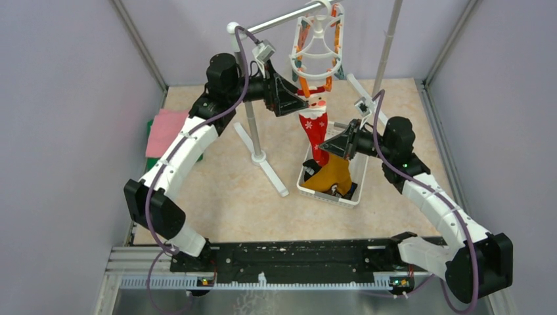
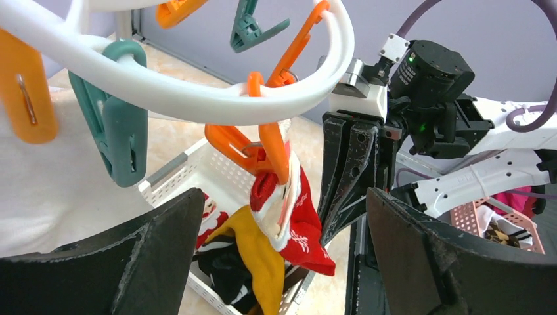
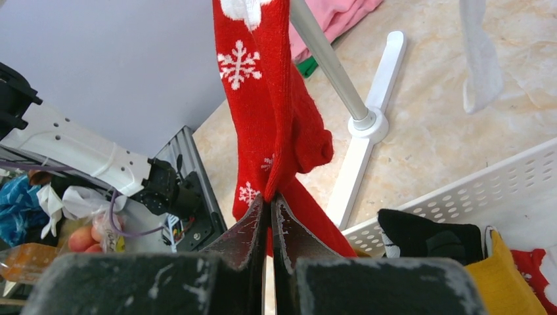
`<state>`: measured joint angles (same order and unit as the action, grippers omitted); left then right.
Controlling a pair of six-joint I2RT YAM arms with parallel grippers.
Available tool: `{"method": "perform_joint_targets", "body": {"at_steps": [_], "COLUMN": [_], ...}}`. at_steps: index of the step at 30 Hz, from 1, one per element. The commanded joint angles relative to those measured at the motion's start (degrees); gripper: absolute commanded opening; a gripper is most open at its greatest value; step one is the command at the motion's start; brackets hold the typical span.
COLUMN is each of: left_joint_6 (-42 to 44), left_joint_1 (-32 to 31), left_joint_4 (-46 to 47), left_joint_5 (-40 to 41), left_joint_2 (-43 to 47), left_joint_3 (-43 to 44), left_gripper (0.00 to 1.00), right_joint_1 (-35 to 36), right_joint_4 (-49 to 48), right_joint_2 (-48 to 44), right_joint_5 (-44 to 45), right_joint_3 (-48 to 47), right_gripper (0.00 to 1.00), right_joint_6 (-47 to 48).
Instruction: Remove the socks clipped to the hanger
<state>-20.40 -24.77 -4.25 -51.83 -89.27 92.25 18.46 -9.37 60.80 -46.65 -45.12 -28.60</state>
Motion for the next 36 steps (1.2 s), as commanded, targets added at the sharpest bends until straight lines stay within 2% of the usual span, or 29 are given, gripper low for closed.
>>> {"method": "perform_joint_targets", "body": {"at_steps": [1, 4, 6, 8, 9, 10, 11, 12, 14, 15, 16, 17, 18, 19, 20, 21, 24, 26, 30, 31, 32, 33, 35, 36], "left_joint_6": [-0.24, 0.98, -0.45, -7.37, -16.61, -29.59, -47.1, -55.14, -60.73, -59.51, -52.37, -38.11, -16.52, 8.87, 24.52, 35.16, 36.08, 37.75, 42.01, 39.19, 36.61, 37.05, 39.63, 42.97], "left_joint_1": [0.43, 0.54, 0.67, 0.64, 0.61, 0.57, 0.9, 1.5, 3.64, 4.15, 4.35, 4.24, 4.03, 2.14, -2.82, -7.26, -10.54, -11.48, -11.27, -11.28, -10.75, -9.15, -6.72, -6.0], "left_joint_4": [1.23, 0.32, 2.78, 10.51, 18.39, 31.88, 50.72, 61.55, 79.44, 84.01, 77.61, 59.89, 27.33, -8.0, -25.48, -36.53, -42.94, -43.43, -39.93, -33.51, -32.25, -35.25, -37.36, -39.07], "left_joint_5": [-2.59, -7.21, -18.65, -33.32, -38.83, -42.29, -43.68, -44.1, -40.68, -39.35, -38.13, -36.12, -29.88, -15.93, -0.27, 8.67, 12.67, 14.94, 12.07, 15.29, 21.98, 23.02, 18.73, 13.35], "left_joint_2": [-1.41, -1.02, -1.88, -4.59, -6.9, -9.35, -11.93, -13.6, -12.54, -10.78, -8.53, -5.92, -3.64, -3.54, -4.16, -5.03, -6.38, -4.92, 2.12, 5.55, 7.85, 6.95, 5.4, 4.87], "left_joint_3": [2.88, 2.86, 2.31, 2.93, 3.51, 3.97, 4.39, 5.55, 3.25, 0.69, -1.54, -2.33, 0.99, 10.72, 15.67, 18.35, 19.61, 17.71, 11.72, 7.49, 6.01, 7.61, 5.49, 4.36], "left_gripper": [0.99, 0.99, 0.99, 0.99, 0.99, 0.99, 0.99, 0.99, 0.99, 0.99, 0.99, 0.99, 0.99, 0.99, 0.99, 0.99, 0.99, 0.99, 0.99, 0.99, 0.99, 0.99, 0.99, 0.99], "right_joint_1": [-0.42, -1.14, -1.47, -1.61, -1.64, -1.62, -1.67, -1.65, -1.68, -1.69, -1.63, -1.67, -1.67, -1.68, -1.67, -1.67, -1.69, -1.69, -1.67, -1.67, -1.65, -1.66, -1.69, -1.72], "right_joint_4": [-0.86, 0.16, 0.52, 0.77, 0.87, 0.84, 0.8, 0.64, 0.14, -0.25, -0.56, -0.72, -0.79, -0.8, -0.87, -0.99, -0.46, -0.98, -1.25, -1.19, -1.22, -1.42, -1.85, -1.87], "right_joint_2": [-1.22, -1.56, -1.52, -1.32, -1.22, -1.21, -1.21, -1.24, -1.25, -1.21, -1.15, -1.08, -0.97, -0.88, -0.86, -0.8, -0.46, -0.33, -0.24, -0.24, -0.36, -0.48, -0.67, -0.75], "right_joint_5": [-0.42, -0.49, -0.58, -0.55, -0.47, -0.38, -0.19, -0.05, 0.28, 0.34, 0.36, 0.34, 0.28, 0.28, 0.25, 0.26, 0.18, 0.08, 0.16, 0.16, 0.24, 0.29, 0.17, 0.16], "right_joint_3": [-3.02, -3.6, -3.86, -4.19, -4.33, -4.43, -4.44, -4.45, -4.24, -4.05, -3.94, -3.92, -3.92, -3.92, -3.92, -3.92, -4.32, -4.29, -4.31, -4.35, -4.36, -4.24, -4.16, -4.18], "right_gripper": [0.0, 0.0, 0.0, 0.0, 0.0, 0.0, 0.0, 0.0, 0.0, 0.0, 0.0, 0.0, 0.0, 0.0, 0.0, 0.0, 0.0, 0.0, 0.0, 0.0, 0.0, 0.0, 0.0, 0.0], "right_joint_6": [0.02, 0.38, 0.4, 0.38, 0.38, 0.39, 0.31, 0.23, -0.17, -0.44, -0.9, -1.05, -1.11, -1.11, -1.13, -1.15, -0.78, -1.11, -1.51, -1.54, -1.63, -1.79, -2.15, -2.16]}}
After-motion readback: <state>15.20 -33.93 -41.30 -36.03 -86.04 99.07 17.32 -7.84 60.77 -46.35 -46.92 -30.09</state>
